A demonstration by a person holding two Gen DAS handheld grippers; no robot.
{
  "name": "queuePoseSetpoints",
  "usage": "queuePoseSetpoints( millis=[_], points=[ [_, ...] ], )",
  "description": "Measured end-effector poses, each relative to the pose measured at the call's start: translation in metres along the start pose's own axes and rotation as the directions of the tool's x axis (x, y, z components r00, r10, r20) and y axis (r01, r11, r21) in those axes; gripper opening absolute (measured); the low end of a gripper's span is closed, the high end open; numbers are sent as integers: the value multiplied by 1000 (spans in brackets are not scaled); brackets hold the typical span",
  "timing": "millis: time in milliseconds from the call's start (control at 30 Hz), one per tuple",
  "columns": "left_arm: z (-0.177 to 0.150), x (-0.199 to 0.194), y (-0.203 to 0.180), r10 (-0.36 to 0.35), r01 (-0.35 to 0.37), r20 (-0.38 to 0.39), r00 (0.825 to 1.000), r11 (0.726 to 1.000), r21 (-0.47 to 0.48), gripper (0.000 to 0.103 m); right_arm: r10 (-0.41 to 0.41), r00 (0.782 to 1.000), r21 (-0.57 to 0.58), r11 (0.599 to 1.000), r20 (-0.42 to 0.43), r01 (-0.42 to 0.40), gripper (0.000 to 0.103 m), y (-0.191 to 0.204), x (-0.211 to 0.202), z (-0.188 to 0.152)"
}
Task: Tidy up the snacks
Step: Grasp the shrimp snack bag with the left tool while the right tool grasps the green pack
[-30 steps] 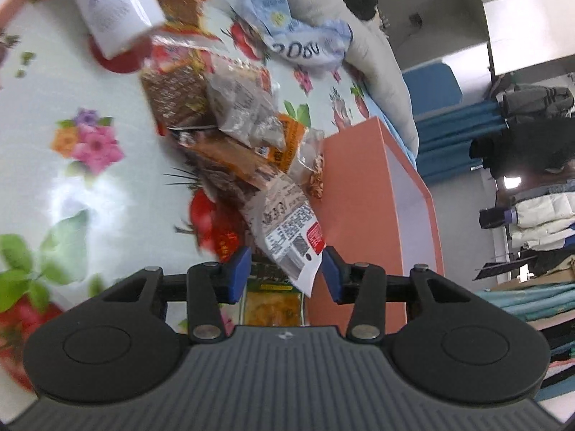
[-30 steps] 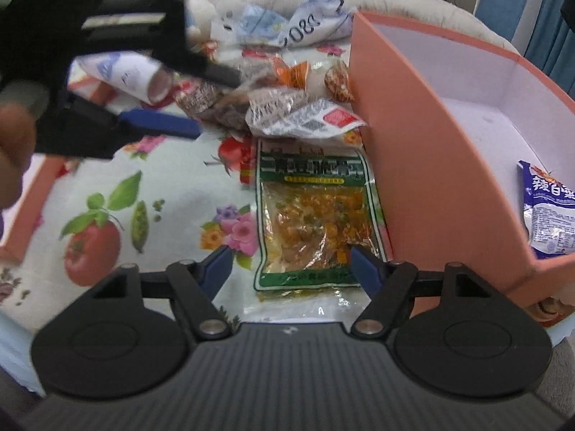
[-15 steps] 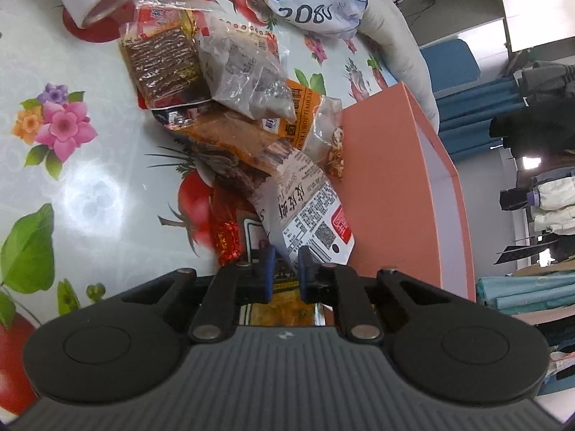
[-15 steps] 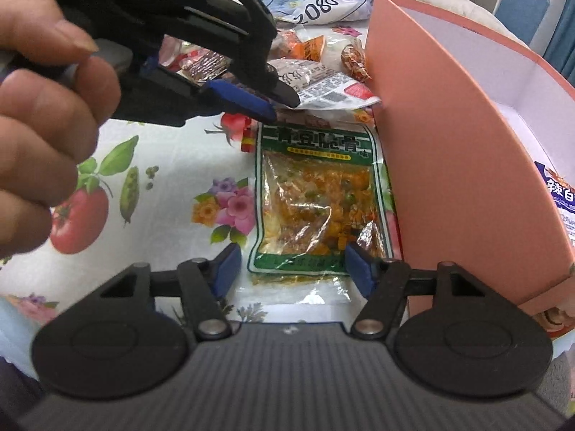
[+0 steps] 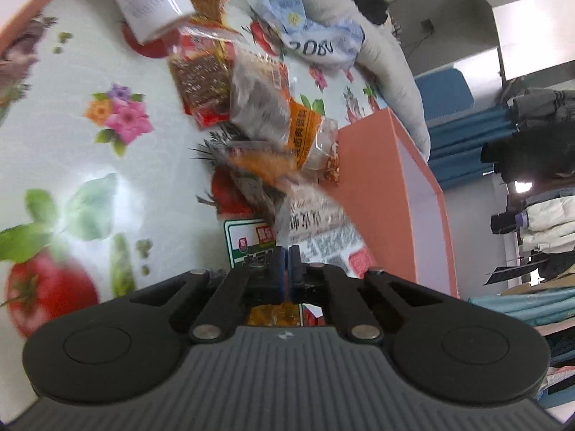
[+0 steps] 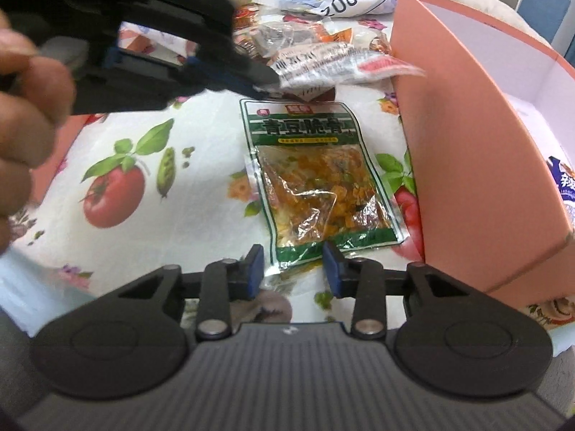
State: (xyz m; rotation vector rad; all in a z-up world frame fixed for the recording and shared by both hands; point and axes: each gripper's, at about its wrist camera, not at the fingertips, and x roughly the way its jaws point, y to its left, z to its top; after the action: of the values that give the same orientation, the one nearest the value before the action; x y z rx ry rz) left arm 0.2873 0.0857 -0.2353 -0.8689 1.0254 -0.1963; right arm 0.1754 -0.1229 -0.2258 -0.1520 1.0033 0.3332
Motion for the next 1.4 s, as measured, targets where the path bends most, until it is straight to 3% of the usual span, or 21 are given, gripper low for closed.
queuePoseSetpoints(
  millis=[433,500,767,1033,1133,1200,1267,1400],
  points=[
    [-40,-95,26,53,-54,84,995,999,9,0,84,996,0,996,-27,-84,31,8,-23,-15],
    [-46,-107,32,67,-68,93,993,998,9,0,99,994,4,995,-38,-99,21,10,-24,-18],
    [-72,-147,55,199,-207,118,973,977,55,0,141,990,17,990,-14,-140,22,11,-37,-23],
    [-87,-162,71,251,-257,123,960,966,29,2,164,985,-3,986,58,-165,27,-1,-60,-20],
    [-90,-162,69,269,-273,121,955,962,17,11,167,983,-10,986,71,-167,33,-6,-62,-18],
    [-89,-162,66,286,-290,121,950,957,17,38,165,983,-8,986,81,-165,39,-9,-63,-15],
    [-89,-162,58,297,-304,132,946,952,42,56,171,981,-11,985,90,-171,53,-11,-63,-11],
    [-83,-159,44,315,-329,148,938,940,90,70,186,977,-47,982,104,-182,70,-10,-60,-3]
  ],
)
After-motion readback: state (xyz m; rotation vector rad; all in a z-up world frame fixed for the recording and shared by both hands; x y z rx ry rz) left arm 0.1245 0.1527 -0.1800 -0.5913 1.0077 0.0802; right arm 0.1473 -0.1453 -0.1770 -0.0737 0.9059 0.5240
